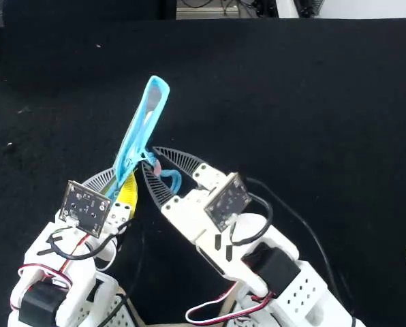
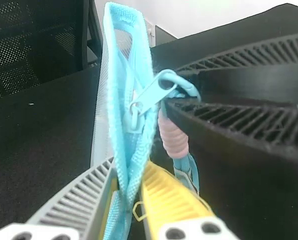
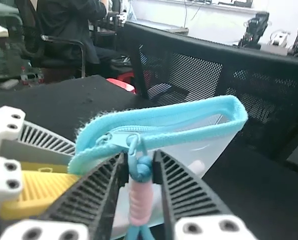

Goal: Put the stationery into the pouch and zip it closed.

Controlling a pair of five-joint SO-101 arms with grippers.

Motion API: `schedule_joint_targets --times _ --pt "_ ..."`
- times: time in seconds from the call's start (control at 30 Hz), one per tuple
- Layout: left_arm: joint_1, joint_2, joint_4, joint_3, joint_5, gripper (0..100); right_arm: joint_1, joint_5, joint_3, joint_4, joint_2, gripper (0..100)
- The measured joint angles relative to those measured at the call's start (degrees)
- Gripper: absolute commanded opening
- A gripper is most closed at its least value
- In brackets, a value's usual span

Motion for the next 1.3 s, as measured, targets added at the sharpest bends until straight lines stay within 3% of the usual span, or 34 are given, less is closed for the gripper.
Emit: schedule_joint_targets --times 0.2,1.3 --pt "0.00 0.00 0.00 0.09 0.00 3 0.00 2.46 0.00 -0.26 0.00 0.7" --pt "0.00 0.00 0.00 0.09 0.00 3 2.73 -0.70 -1.58 -0.35 -0.09 1.1"
